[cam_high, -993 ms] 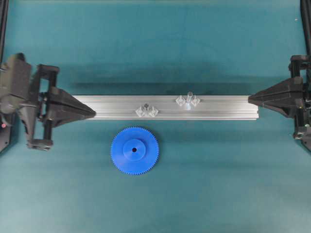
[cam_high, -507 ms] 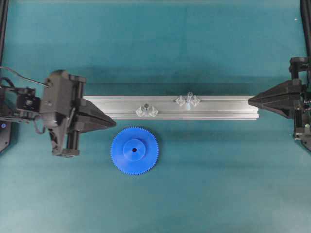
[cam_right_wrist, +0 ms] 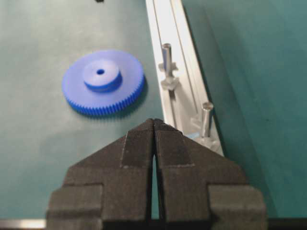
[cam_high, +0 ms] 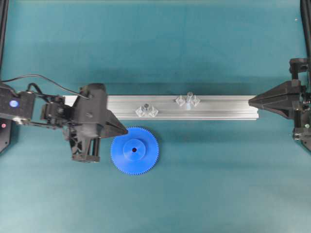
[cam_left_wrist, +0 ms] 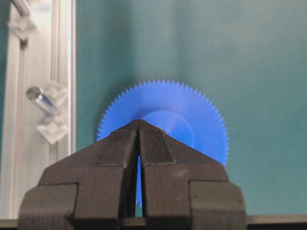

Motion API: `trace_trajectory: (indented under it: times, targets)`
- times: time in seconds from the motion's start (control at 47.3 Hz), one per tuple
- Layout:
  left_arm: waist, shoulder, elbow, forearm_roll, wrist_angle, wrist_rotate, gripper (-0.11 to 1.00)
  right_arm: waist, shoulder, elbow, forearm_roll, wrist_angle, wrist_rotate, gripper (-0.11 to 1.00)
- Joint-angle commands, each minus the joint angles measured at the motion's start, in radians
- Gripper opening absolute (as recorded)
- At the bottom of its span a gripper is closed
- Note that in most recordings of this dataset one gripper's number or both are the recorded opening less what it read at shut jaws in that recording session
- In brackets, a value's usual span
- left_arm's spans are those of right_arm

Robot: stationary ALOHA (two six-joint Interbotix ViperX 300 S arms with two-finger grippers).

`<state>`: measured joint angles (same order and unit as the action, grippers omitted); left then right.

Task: Find the location of the shaft and insert the large gear.
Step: 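Move the left gripper over the blue gear's hub, then lower the left gripper around the blue gear's hub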

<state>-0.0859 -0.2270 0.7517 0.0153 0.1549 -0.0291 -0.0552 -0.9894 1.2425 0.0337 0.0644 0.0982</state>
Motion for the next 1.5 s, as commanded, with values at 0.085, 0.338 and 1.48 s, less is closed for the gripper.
trace_trajectory:
  times: [0.085, 0.338, 1.48]
  targets:
    - [-0.023, 0.035, -0.058, 0.005, 0.080, 0.000, -0.01, -0.005, 0.005, -0.006, 0.000, -0.003, 0.011, -0.02]
    - [-0.028, 0.104, -0.115, 0.005, 0.106, 0.000, -0.01, -0.008, 0.005, 0.003, 0.000, -0.003, 0.011, -0.02]
    - [-0.055, 0.344, -0.357, 0.005, 0.431, 0.066, -0.01, -0.008, 0.003, 0.020, 0.000, -0.006, 0.011, -0.02]
